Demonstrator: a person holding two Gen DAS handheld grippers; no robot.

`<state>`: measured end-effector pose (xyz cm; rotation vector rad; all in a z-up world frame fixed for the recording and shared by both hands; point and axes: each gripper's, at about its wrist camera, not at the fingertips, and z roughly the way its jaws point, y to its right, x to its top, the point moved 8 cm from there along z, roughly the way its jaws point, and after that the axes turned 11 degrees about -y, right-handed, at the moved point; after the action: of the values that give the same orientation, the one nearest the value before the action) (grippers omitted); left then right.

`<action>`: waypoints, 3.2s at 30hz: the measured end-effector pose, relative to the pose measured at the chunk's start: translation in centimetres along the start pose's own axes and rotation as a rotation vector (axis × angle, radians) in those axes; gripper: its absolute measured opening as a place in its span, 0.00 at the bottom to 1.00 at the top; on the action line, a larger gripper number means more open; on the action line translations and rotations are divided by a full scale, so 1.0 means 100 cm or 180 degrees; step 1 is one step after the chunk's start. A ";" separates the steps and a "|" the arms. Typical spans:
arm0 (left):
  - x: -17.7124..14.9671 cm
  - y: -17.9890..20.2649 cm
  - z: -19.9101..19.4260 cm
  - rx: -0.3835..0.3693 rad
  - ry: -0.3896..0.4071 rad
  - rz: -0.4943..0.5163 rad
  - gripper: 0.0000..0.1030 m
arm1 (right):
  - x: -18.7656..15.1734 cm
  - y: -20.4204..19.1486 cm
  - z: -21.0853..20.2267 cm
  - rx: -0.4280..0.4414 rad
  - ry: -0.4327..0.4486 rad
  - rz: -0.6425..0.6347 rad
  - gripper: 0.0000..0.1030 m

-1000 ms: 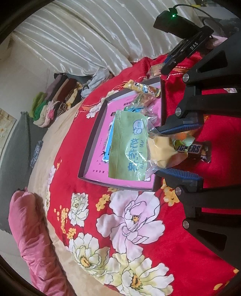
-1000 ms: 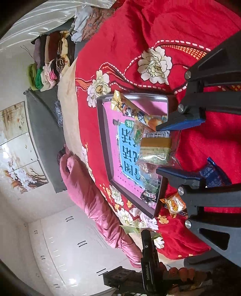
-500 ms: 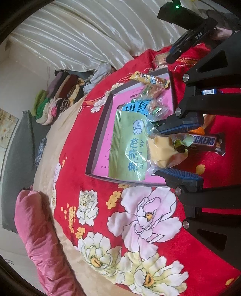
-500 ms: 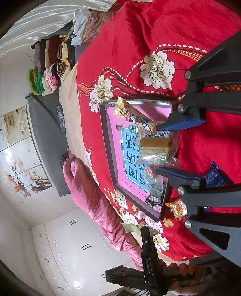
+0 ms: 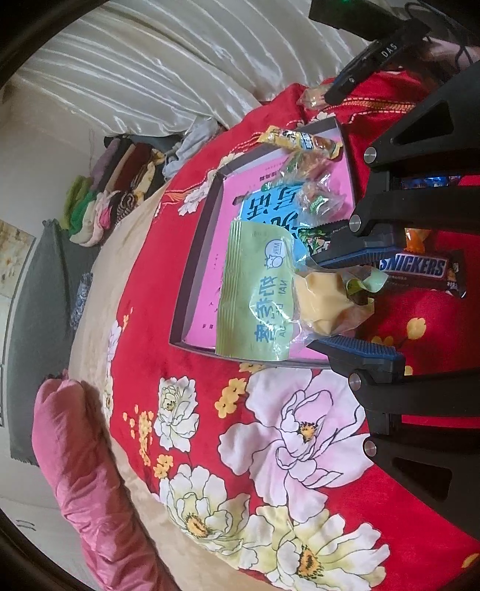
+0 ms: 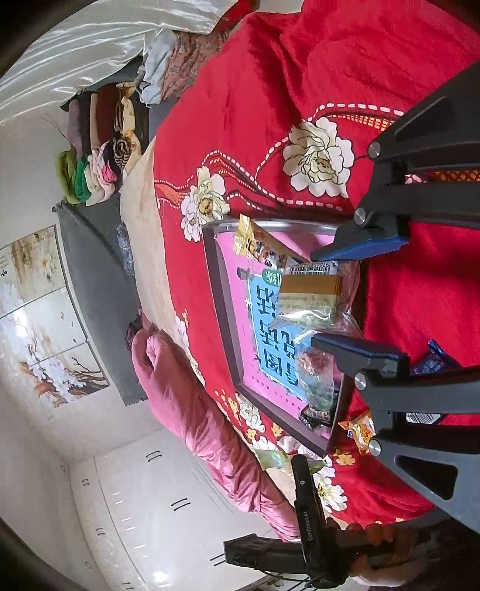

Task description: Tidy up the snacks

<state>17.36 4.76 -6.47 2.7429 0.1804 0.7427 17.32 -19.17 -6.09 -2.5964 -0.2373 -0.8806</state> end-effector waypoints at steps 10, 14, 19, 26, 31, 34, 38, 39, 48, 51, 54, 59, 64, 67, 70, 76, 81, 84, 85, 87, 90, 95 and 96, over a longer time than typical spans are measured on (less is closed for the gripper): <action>0.000 0.000 0.008 0.0080 -0.0010 0.0056 0.35 | 0.005 0.006 0.005 -0.0146 0.0003 -0.0030 0.38; 0.000 -0.001 0.011 0.0094 -0.0033 0.0055 0.35 | 0.005 0.008 0.009 -0.0197 -0.0023 -0.0050 0.38; -0.001 -0.002 0.014 0.0154 -0.0044 0.0061 0.35 | 0.007 0.010 0.012 -0.0264 -0.0039 -0.0058 0.38; -0.001 -0.004 0.016 0.0175 -0.0048 0.0063 0.35 | 0.006 0.013 0.018 -0.0372 -0.0093 -0.0077 0.38; -0.002 -0.004 0.017 0.0206 -0.0043 0.0089 0.35 | 0.004 0.013 0.022 -0.0387 -0.0130 -0.0104 0.38; -0.002 -0.004 0.020 0.0202 -0.0062 0.0088 0.35 | 0.004 0.012 0.024 -0.0401 -0.0154 -0.0133 0.38; -0.003 -0.003 0.023 0.0196 -0.0088 0.0100 0.35 | 0.003 0.012 0.027 -0.0403 -0.0178 -0.0156 0.38; -0.003 -0.002 0.024 0.0194 -0.0090 0.0105 0.35 | 0.003 0.012 0.028 -0.0406 -0.0181 -0.0160 0.38; -0.003 0.002 0.029 0.0181 -0.0129 0.0114 0.35 | 0.004 0.010 0.037 -0.0420 -0.0237 -0.0183 0.38; -0.003 0.005 0.031 0.0163 -0.0140 0.0119 0.35 | 0.004 0.009 0.039 -0.0417 -0.0249 -0.0191 0.38; -0.002 0.007 0.032 0.0152 -0.0152 0.0132 0.35 | 0.004 0.009 0.041 -0.0416 -0.0260 -0.0204 0.38; -0.002 0.010 0.035 0.0133 -0.0165 0.0144 0.35 | 0.004 0.009 0.043 -0.0413 -0.0270 -0.0211 0.38; -0.002 0.017 0.037 0.0111 -0.0173 0.0178 0.35 | 0.003 0.007 0.046 -0.0390 -0.0289 -0.0229 0.38; -0.002 0.019 0.038 0.0113 -0.0173 0.0188 0.35 | 0.004 0.004 0.048 -0.0383 -0.0295 -0.0257 0.38; -0.002 0.020 0.039 0.0109 -0.0177 0.0195 0.35 | 0.003 0.003 0.050 -0.0368 -0.0306 -0.0277 0.38; -0.003 0.021 0.041 0.0111 -0.0184 0.0204 0.35 | 0.003 -0.001 0.052 -0.0353 -0.0315 -0.0306 0.38; -0.003 0.022 0.042 0.0113 -0.0188 0.0210 0.35 | 0.003 -0.004 0.054 -0.0312 -0.0324 -0.0347 0.38; -0.003 0.022 0.043 0.0111 -0.0188 0.0214 0.35 | 0.002 -0.007 0.057 -0.0287 -0.0344 -0.0378 0.38; -0.003 0.022 0.044 0.0110 -0.0187 0.0215 0.35 | 0.002 -0.008 0.058 -0.0280 -0.0350 -0.0389 0.38; -0.003 0.022 0.044 0.0107 -0.0189 0.0219 0.35 | 0.001 -0.011 0.060 -0.0258 -0.0363 -0.0422 0.38; -0.003 0.023 0.045 0.0106 -0.0185 0.0230 0.35 | 0.000 -0.016 0.062 -0.0175 -0.0371 -0.0462 0.38; -0.002 0.025 0.046 0.0085 -0.0181 0.0245 0.35 | 0.000 -0.021 0.064 -0.0147 -0.0382 -0.0512 0.38; -0.002 0.026 0.046 0.0078 -0.0181 0.0254 0.35 | 0.000 -0.021 0.064 -0.0146 -0.0383 -0.0510 0.38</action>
<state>19.62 1.09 -9.55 2.8049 0.0688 0.6861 20.23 -14.61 -10.15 -2.7061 -0.4696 -0.7914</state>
